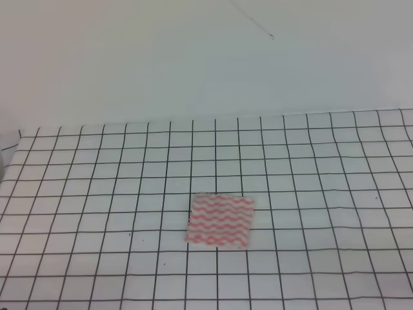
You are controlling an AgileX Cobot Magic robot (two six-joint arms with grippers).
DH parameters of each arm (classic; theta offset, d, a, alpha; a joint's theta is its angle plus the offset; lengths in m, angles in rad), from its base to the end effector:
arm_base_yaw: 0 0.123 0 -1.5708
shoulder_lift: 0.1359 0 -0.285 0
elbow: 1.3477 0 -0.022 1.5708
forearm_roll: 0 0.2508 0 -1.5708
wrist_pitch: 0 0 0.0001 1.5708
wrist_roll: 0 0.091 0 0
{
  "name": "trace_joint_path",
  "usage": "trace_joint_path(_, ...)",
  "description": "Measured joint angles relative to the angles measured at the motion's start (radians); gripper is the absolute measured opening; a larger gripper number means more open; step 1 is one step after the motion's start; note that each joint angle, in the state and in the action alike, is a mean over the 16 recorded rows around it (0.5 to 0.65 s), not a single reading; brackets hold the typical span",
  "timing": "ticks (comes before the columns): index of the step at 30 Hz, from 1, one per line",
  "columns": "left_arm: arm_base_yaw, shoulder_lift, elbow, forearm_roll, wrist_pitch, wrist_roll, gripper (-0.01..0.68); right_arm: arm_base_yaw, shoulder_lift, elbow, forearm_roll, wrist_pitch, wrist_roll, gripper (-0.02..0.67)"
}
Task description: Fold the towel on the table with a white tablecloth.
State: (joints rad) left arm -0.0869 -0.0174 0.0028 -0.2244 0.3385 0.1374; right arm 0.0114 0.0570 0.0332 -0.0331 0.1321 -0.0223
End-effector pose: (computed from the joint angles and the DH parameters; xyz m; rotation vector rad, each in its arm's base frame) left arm 0.0518 -0.0113 0.1834 0.0640 1.8015 -0.1819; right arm 0.0613 0.0003 0.1865 -0.0535 1.7051 -0.0363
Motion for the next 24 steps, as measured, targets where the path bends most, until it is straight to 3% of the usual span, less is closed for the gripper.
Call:
trace_joint_path(4,0.000,0.000,0.000,0.000,0.000,0.000,-0.001,0.000,0.000,0.000,0.095,0.067,-0.090,-0.003)
trace_joint_path(12,0.000,0.001,0.000,0.000,0.000,0.000,-0.001,0.000,0.000,0.000,0.013,0.158,0.032,-0.003)
trace_joint_path(24,0.000,0.002,0.000,-0.001,-0.001,0.000,-0.001,-0.013,-0.045,-0.001,0.024,0.180,0.040,-0.003)
